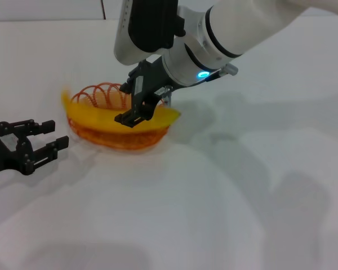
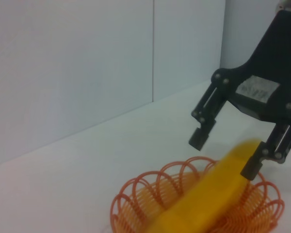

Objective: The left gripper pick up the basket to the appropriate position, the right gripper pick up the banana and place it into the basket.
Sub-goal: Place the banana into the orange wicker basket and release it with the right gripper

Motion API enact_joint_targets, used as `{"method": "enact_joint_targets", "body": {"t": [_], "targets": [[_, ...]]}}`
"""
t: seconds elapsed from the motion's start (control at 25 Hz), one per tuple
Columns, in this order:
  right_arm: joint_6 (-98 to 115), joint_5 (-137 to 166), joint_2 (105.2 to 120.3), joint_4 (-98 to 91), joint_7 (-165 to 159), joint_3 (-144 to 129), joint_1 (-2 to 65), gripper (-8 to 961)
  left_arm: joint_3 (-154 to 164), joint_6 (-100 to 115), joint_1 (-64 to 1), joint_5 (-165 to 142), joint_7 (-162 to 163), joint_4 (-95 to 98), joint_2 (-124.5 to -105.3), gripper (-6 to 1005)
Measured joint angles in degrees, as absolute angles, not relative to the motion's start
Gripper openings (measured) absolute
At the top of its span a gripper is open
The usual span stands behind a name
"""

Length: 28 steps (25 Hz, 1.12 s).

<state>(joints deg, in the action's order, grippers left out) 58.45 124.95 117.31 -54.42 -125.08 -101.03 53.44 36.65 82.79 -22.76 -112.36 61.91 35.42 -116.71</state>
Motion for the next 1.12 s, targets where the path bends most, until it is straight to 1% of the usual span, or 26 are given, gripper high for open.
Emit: {"method": "enact_joint_targets", "body": {"t": [0.2, 0.28, 0.4, 0.56, 0.72, 0.92, 1.12], "targets": [[57.2, 124.6, 117.22, -55.2, -125.0, -100.8, 52.9, 668, 36.7, 82.8, -22.4, -112.3, 61.9, 35.4, -116.72, 468], [58.0, 123.4, 116.94, -56.3, -124.8, -100.4, 52.3, 741, 36.6, 82.8, -22.1, -112.3, 62.0, 35.4, -116.72, 468], [61.1, 121.1, 116.64, -58.7, -122.0, -97.2, 49.6, 850, 36.2, 82.8, -21.8, -112.2, 61.8, 35.4, -116.72, 468], [68.7, 117.1, 116.65, -60.8, -114.4, -87.5, 44.8, 843, 36.3, 82.8, -21.7, -111.9, 61.8, 35.4, -116.72, 468], [75.3, 114.5, 116.63, -60.3, -108.3, -78.6, 41.4, 841, 36.2, 82.9, -21.7, -111.9, 61.8, 35.4, -116.72, 468], [77.8, 113.3, 116.57, -60.1, -104.0, -72.5, 37.1, 840, 36.1, 82.9, -21.6, -111.9, 61.7, 35.4, -116.72, 468], [80.1, 112.2, 116.51, -56.1, -99.5, -68.7, 35.3, 839, 36.1, 82.8, -21.6, -111.8, 61.2, 35.4, -116.72, 468]]}}
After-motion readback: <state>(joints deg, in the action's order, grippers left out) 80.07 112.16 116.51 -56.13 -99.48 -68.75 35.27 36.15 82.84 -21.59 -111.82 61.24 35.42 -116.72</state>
